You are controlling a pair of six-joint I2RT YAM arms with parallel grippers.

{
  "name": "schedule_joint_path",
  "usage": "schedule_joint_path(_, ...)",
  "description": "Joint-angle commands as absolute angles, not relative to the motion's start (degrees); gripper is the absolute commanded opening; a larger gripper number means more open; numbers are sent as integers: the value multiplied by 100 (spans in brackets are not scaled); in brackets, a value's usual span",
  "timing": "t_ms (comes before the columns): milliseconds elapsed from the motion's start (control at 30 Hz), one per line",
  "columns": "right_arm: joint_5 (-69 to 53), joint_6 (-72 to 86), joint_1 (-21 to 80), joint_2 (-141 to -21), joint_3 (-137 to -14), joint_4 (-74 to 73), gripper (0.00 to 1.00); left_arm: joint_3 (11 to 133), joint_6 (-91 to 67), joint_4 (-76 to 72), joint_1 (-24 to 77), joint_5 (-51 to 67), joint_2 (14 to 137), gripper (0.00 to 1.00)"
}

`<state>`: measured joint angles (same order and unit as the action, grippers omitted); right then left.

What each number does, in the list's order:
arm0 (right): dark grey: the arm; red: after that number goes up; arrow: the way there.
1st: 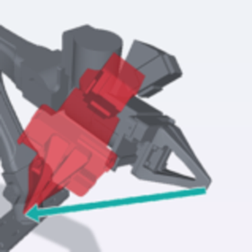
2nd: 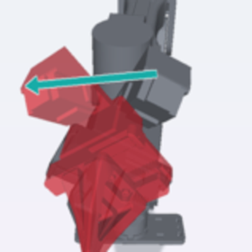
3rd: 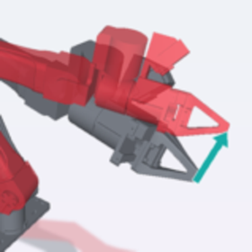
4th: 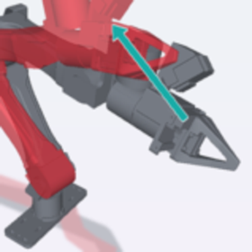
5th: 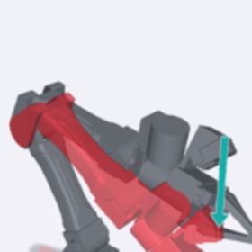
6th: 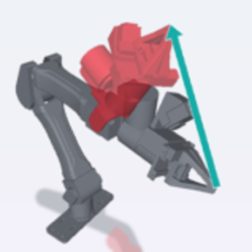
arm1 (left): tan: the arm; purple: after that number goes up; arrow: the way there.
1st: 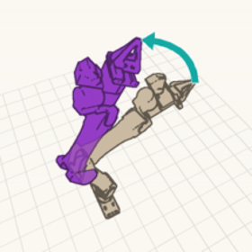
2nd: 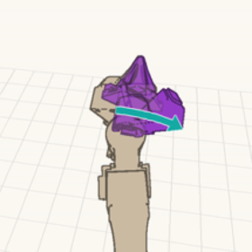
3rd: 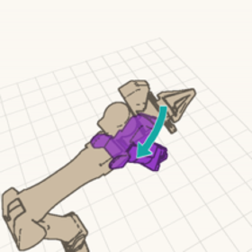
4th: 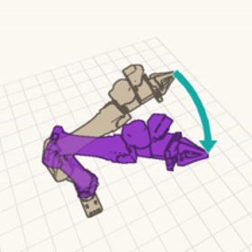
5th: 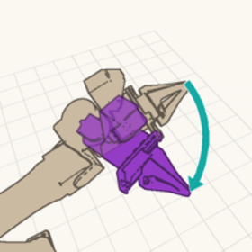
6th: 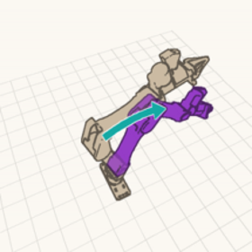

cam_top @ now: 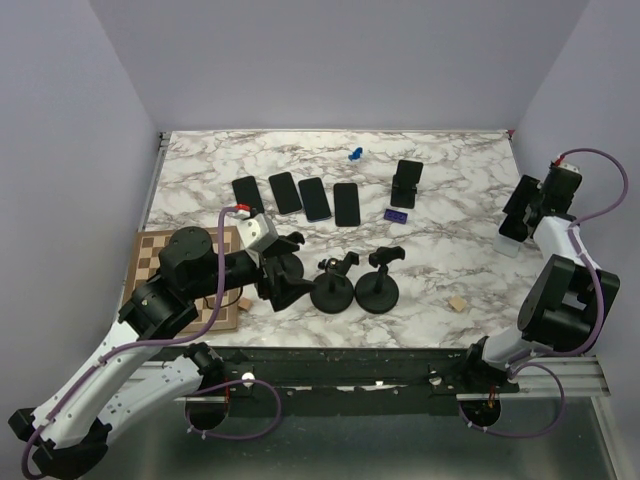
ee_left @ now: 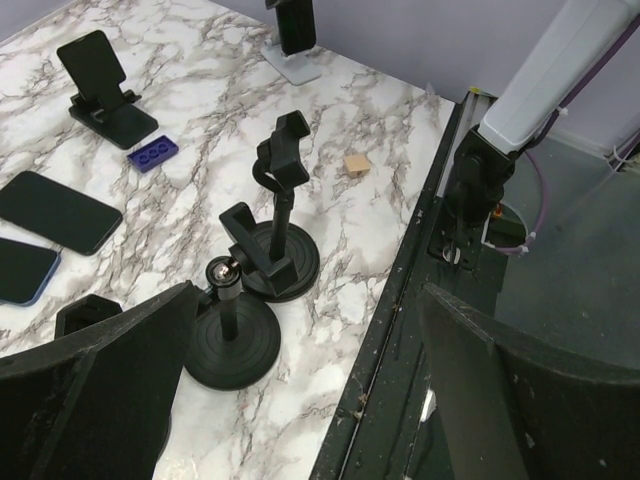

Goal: Remove the phone from the phone stand

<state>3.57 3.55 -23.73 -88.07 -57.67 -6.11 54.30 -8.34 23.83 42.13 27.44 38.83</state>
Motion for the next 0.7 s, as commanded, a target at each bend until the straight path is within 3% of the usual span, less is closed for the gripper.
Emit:
schedule_joint_path(0,575,541,-2387,-8488,-6055,-800,22,5370,-748,2374,4212,2603,3906,99)
schedule_joint_path(167,1205,790,-2256,-8224,-6163,-1054,1,5331,-799,2302,3978,2586,3987,99)
schedule_joint_path(500,1847,1290,-1099,-7708,-6811,-1659,1,5147,-718,2202,3308,1733,3899,98)
schedule_joint_path(667,1375,1818,-329,-7771,-7223,-1849,1,5007,-647,2121,2988,1110,3758,99)
